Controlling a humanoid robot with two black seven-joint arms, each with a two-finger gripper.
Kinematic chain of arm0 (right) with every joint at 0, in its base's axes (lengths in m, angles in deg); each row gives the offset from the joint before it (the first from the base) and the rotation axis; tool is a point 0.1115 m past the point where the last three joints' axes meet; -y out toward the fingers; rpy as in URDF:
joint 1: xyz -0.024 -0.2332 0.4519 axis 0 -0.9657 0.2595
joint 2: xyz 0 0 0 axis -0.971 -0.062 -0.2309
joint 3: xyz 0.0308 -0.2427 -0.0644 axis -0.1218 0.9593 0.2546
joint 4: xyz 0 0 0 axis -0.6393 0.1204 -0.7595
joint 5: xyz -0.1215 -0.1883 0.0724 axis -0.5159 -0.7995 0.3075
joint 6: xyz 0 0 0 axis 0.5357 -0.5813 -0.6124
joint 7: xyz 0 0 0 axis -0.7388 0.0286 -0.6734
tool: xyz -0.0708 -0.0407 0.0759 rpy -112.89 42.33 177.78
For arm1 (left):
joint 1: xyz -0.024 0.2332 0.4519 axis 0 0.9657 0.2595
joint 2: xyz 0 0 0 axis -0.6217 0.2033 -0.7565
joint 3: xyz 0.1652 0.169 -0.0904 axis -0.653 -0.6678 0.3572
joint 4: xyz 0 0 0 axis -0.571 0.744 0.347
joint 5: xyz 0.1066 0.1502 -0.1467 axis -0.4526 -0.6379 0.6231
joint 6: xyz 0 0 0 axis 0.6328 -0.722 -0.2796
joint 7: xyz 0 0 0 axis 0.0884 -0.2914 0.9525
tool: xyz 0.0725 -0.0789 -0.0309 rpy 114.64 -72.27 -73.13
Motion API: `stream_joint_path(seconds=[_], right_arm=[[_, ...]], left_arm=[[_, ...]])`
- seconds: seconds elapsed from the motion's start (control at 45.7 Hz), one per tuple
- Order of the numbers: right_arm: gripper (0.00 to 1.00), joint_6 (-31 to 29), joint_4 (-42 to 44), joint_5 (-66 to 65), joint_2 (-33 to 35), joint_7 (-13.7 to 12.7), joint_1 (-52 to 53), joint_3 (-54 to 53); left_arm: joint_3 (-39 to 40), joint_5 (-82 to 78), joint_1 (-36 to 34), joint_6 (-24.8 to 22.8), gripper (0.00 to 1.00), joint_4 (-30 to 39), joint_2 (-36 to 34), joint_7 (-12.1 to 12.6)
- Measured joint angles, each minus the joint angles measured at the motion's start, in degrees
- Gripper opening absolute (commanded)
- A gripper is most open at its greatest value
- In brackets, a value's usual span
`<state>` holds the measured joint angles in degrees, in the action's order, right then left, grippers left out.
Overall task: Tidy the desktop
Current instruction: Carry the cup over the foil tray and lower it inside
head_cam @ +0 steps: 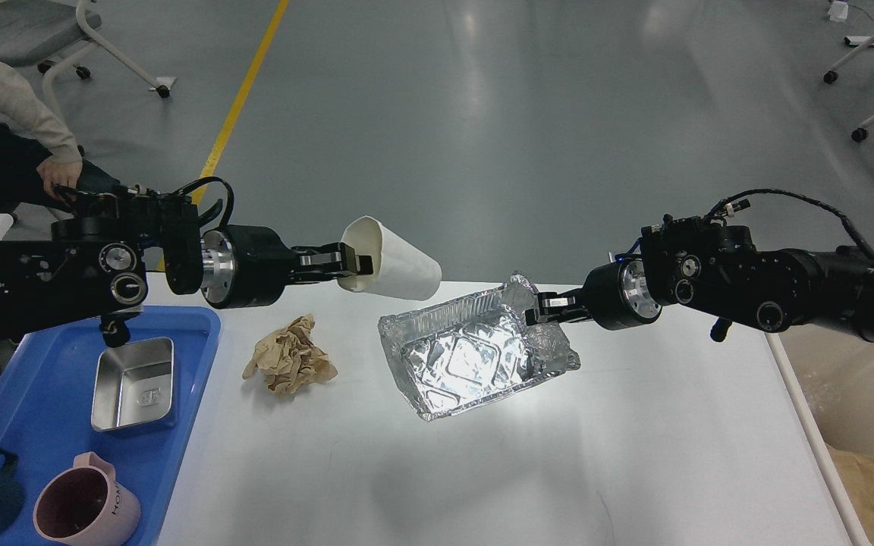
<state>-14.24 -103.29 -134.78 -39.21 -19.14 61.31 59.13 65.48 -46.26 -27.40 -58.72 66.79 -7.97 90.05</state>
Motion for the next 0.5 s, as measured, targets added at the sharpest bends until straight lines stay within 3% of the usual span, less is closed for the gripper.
stream_joint_path(seconds=[0.504], right_arm=[[0.0, 0.0, 0.6, 0.1, -0.1, 0.1, 0.0, 0.0]], left_arm=[[-5.9, 0.3, -3.9, 0.1, 0.03, -11.7, 17.5, 0.4]])
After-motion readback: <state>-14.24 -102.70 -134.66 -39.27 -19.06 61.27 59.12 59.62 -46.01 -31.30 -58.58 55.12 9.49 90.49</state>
